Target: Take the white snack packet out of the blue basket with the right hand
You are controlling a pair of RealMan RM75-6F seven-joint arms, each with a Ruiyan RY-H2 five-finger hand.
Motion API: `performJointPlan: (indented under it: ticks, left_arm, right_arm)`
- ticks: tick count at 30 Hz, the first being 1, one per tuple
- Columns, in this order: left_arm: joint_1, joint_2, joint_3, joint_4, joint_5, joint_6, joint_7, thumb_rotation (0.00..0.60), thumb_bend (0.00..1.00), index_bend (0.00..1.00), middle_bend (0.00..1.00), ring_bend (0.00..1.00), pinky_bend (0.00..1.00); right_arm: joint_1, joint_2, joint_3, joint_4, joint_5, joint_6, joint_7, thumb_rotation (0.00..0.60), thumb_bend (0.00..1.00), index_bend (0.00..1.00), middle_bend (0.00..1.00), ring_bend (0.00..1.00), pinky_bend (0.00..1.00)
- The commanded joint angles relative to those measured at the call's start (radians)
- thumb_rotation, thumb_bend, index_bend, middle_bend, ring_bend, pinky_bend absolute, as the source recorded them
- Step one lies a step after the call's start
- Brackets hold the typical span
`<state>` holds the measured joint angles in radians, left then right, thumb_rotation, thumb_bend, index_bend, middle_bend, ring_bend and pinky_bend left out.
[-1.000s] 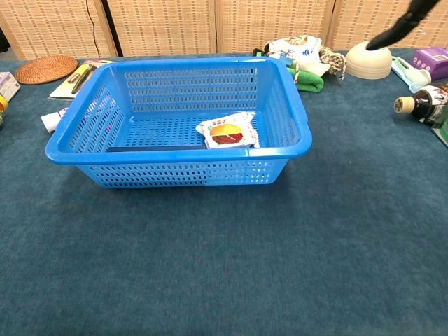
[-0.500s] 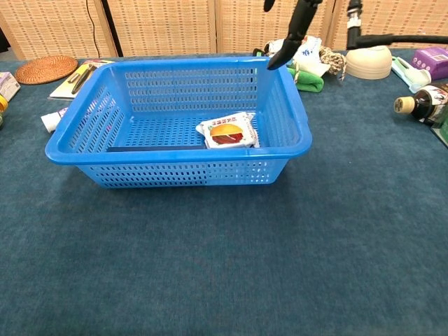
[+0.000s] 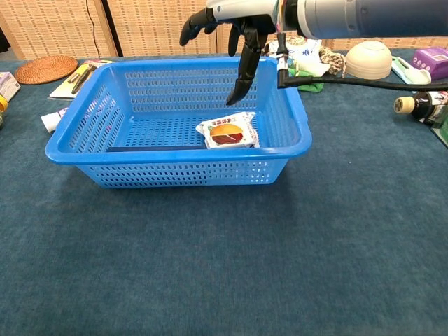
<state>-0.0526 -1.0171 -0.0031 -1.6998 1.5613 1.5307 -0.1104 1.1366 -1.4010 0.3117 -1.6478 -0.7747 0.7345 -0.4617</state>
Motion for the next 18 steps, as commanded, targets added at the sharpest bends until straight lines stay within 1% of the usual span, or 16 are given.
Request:
performJointPlan:
  ticks: [1, 11, 18]
  left_arm:
    - [0.001, 0.001, -0.001, 0.001, 0.001, 0.004, -0.003, 0.600, 0.06, 0.00, 0.00, 0.00, 0.00]
    - [-0.004, 0.002, -0.011, 0.003, -0.020, -0.011, -0.005, 0.600, 0.06, 0.00, 0.00, 0.00, 0.00]
    - [-0.007, 0.002, -0.012, 0.002, -0.026, -0.020, -0.001, 0.600, 0.06, 0.00, 0.00, 0.00, 0.00]
  right_arm:
    - [0.045, -0.064, -0.047, 0.103, 0.035, -0.008, -0.032, 0.600, 0.00, 0.15, 0.07, 0.00, 0.24]
    - [0.083, -0.129, -0.103, 0.212, 0.102, -0.029, -0.044, 0.600, 0.00, 0.15, 0.07, 0.00, 0.24]
    - [0.099, -0.142, -0.120, 0.234, 0.133, -0.050, -0.043, 0.600, 0.00, 0.15, 0.07, 0.00, 0.26]
